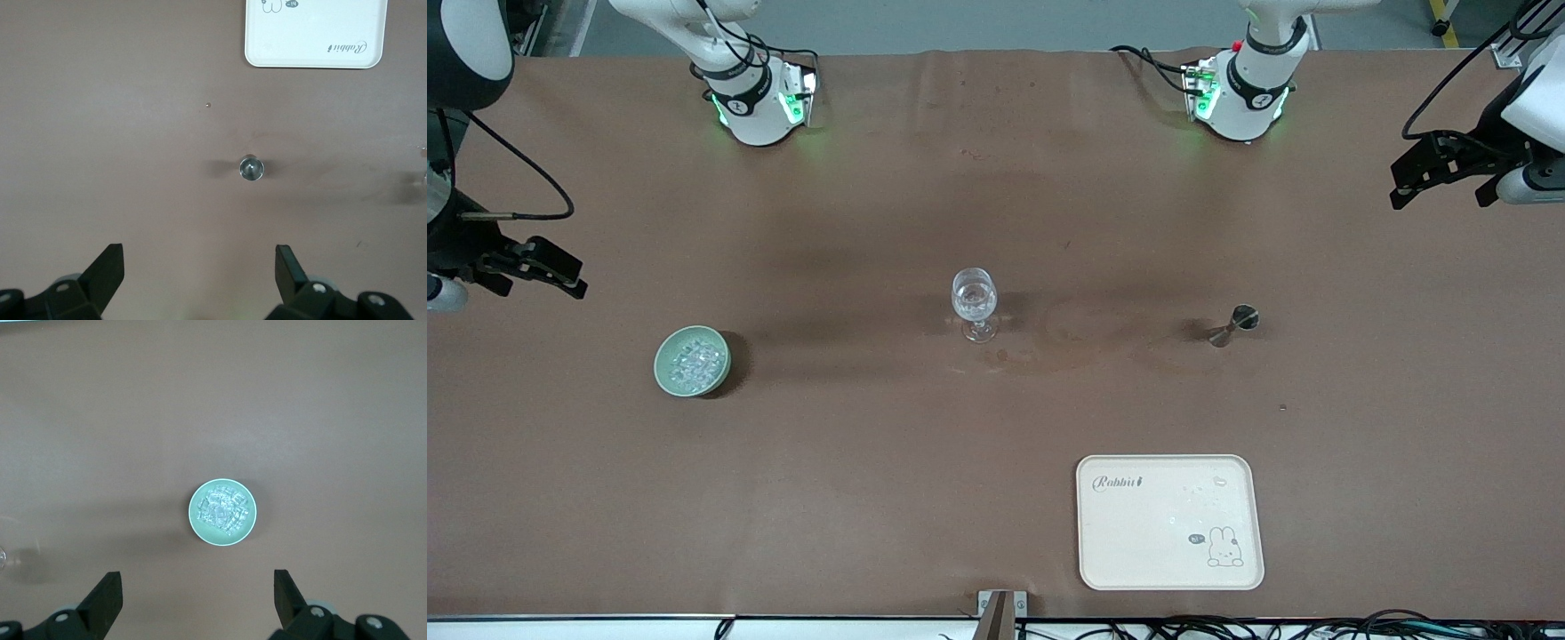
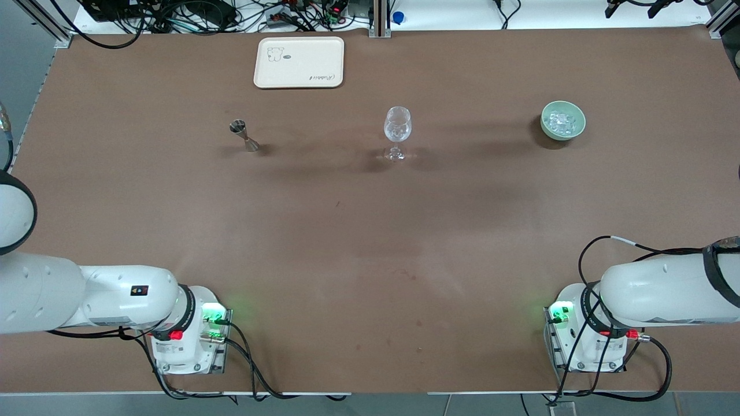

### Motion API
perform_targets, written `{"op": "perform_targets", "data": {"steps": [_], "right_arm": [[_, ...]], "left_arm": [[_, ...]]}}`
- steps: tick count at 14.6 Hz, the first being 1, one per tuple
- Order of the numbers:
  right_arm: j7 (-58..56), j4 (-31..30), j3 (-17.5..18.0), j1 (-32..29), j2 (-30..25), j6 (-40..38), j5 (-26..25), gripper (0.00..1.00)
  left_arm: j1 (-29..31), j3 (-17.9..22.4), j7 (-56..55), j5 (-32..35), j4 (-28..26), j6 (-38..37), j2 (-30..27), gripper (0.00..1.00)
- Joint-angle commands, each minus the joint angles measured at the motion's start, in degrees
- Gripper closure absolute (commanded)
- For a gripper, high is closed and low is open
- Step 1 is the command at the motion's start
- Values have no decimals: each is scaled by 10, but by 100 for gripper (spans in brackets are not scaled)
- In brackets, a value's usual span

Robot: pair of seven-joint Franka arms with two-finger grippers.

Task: Pour wine and add ice with both arms
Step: 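Reach the right gripper to the ice bowl while the left gripper reaches the jigger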

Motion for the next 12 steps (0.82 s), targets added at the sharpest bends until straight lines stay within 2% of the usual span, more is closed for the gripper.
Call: {"op": "perform_targets", "data": {"steps": [1, 5, 7, 12], "right_arm": [[-12, -1, 0, -4, -2, -3, 6, 0], [-12, -3, 0, -5, -2, 0, 4, 0], [-12, -3, 0, -4, -2, 1, 4, 0], [-12, -5, 0, -4, -2, 3, 0, 0]], "left_arm": [[2, 0, -8, 1, 9, -9, 2, 0], [10, 5, 0, 2, 43, -10, 31, 0], [36, 4, 2, 2, 57, -9, 77, 0], [79, 4, -25, -19, 54, -7, 146, 0]]}}
